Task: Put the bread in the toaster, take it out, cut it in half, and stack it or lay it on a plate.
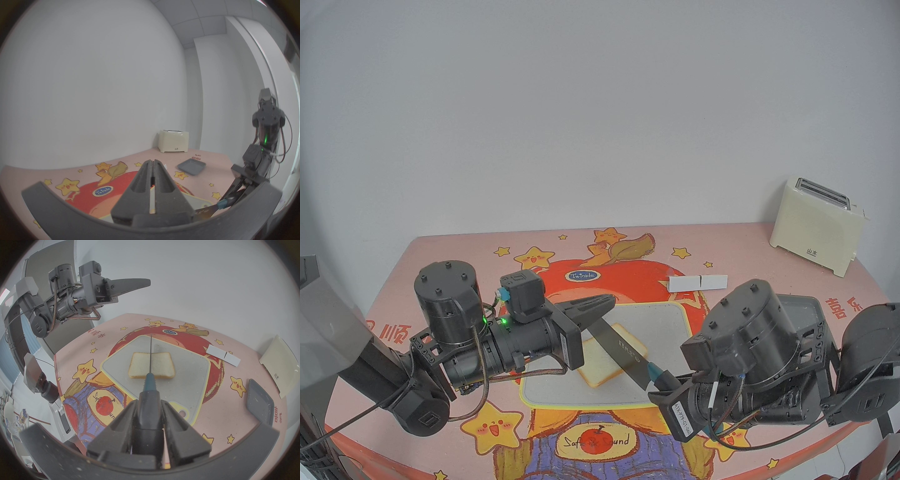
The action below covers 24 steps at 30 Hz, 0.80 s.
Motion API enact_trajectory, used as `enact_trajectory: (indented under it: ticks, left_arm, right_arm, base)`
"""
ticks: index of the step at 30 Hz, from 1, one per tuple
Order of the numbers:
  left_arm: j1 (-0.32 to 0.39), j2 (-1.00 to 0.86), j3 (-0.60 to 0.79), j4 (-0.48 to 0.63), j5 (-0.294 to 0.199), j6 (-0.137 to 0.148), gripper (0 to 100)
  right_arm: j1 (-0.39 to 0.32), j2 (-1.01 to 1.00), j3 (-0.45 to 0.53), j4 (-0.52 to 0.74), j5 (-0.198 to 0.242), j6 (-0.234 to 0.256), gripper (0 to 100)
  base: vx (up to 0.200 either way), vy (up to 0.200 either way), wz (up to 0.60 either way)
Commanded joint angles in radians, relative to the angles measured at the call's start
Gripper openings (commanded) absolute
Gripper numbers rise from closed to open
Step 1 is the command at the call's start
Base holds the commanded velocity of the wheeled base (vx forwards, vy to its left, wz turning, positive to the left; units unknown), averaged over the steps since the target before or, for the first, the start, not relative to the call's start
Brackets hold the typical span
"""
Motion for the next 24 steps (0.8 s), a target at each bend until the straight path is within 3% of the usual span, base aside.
enact_trajectory:
  ticks: [1,24]
  left_arm:
    - [-0.003,0.038,-0.003,-0.006,0.001,0.000,0]
    - [-0.006,0.094,-0.009,0.002,0.004,-0.001,0]
  right_arm:
    - [0.001,0.007,-0.001,0.000,0.000,0.000,0]
    - [0.002,0.013,-0.002,-0.002,0.000,0.000,0]
  base:
    - [0.000,0.000,0.00]
    - [0.000,0.000,0.00]
